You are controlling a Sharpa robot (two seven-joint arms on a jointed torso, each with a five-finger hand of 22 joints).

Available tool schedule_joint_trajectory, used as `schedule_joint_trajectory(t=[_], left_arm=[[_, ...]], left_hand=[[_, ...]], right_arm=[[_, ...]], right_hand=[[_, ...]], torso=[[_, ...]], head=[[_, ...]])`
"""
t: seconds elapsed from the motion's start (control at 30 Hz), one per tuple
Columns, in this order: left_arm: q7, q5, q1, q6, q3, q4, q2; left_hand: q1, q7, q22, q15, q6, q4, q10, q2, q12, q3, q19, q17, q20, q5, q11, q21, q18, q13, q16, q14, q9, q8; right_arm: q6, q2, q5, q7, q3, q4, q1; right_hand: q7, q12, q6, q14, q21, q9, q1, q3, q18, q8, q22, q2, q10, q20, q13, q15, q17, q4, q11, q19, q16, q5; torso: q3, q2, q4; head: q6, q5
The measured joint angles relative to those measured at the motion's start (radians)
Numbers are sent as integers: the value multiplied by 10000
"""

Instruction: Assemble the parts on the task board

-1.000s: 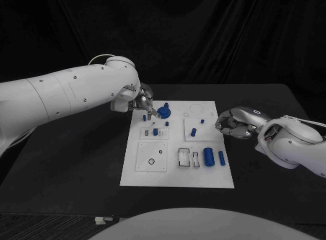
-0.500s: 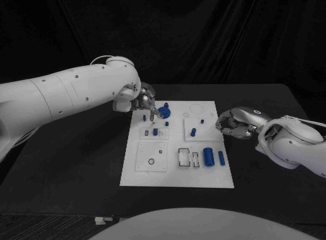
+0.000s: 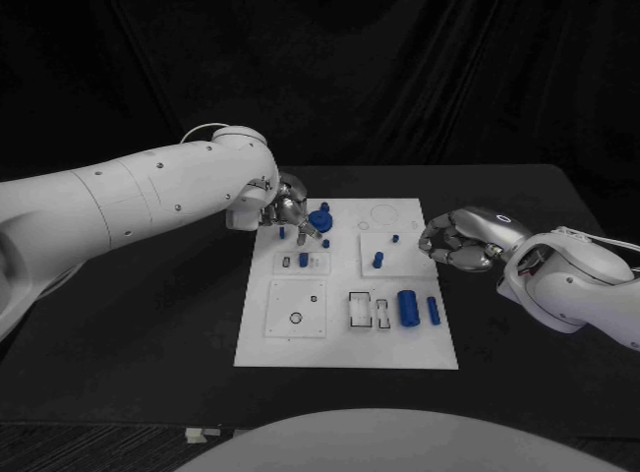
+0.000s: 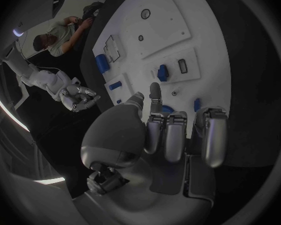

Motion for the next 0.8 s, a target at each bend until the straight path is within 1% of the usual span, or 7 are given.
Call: schedule_joint_trajectory(t=[0.07,0.13,0.27,0.4,0.43,0.6,0.8], left_arm=[[1,-70,-17,-68,0,-36,0],[-4,-114,-27,-106,0,-67,0],[-42,-205,-65,-150,3,-163,21],[-93,-269,-108,-146,3,-242,59],[-109,-279,-121,-140,3,-252,67],[-208,-322,-196,-72,3,-312,111],[-312,-347,-257,73,3,-394,153]], left_hand=[[-18,72,0,0,-68,24,-9,17,0,24,0,0,0,0,98,0,-1,0,0,0,-127,-256],[-18,71,0,0,-66,24,-5,17,0,24,0,0,0,0,101,0,0,0,0,0,-175,-351],[-17,-43,0,0,412,24,-5,18,-1,24,0,0,0,0,101,0,0,0,0,0,79,-148],[-162,-54,0,1,338,59,-5,-127,-2,-11,0,0,1,0,101,0,0,0,0,0,604,32],[-162,-45,0,1,253,93,-5,-127,-1,-46,0,0,1,-74,101,0,-1,0,0,0,752,72],[-493,0,0,1,-35,331,-5,-137,-2,-226,0,0,1,-892,101,0,0,0,0,0,1573,268],[-609,-15,0,2,-50,454,-5,-126,-2,-326,0,0,1,-1114,101,0,0,0,0,0,1797,268]], right_arm=[[-77,-7,11,64,0,19,0],[-125,-8,20,103,0,26,0],[-217,-8,40,191,0,44,0],[-274,-8,52,241,0,53,0],[-281,-8,55,248,0,55,0],[-311,-17,67,278,0,73,0],[-322,-27,74,289,0,91,0]], right_hand=[[0,0,0,0,0,0,0,0,1,0,0,0,0,0,0,0,0,0,0,0,0,0],[0,0,0,0,0,0,0,0,0,0,0,0,0,0,0,0,0,0,0,0,0,34],[-36,0,37,0,0,-1,46,71,0,0,0,-46,0,0,0,0,0,-71,0,0,0,313],[-36,0,37,0,0,-1,46,71,0,0,0,-46,0,0,-1,0,0,-71,0,0,0,313],[-36,0,36,0,0,-1,46,71,0,0,-1,-46,0,0,-1,0,0,-70,0,0,0,313],[-36,0,36,0,0,-1,46,70,0,0,4,-46,0,0,-1,0,0,-71,0,0,0,313],[-36,0,36,0,0,-2,46,70,0,0,7,-46,0,0,-1,0,0,-70,0,0,0,355]], torso=[[0,3,2],[-1,3,2],[-2,2,2],[-2,0,0],[-2,0,0],[-2,0,0],[-2,-4,-1]], head=[[0,21],[0,36],[0,68],[0,76],[0,76],[0,93],[0,134]])
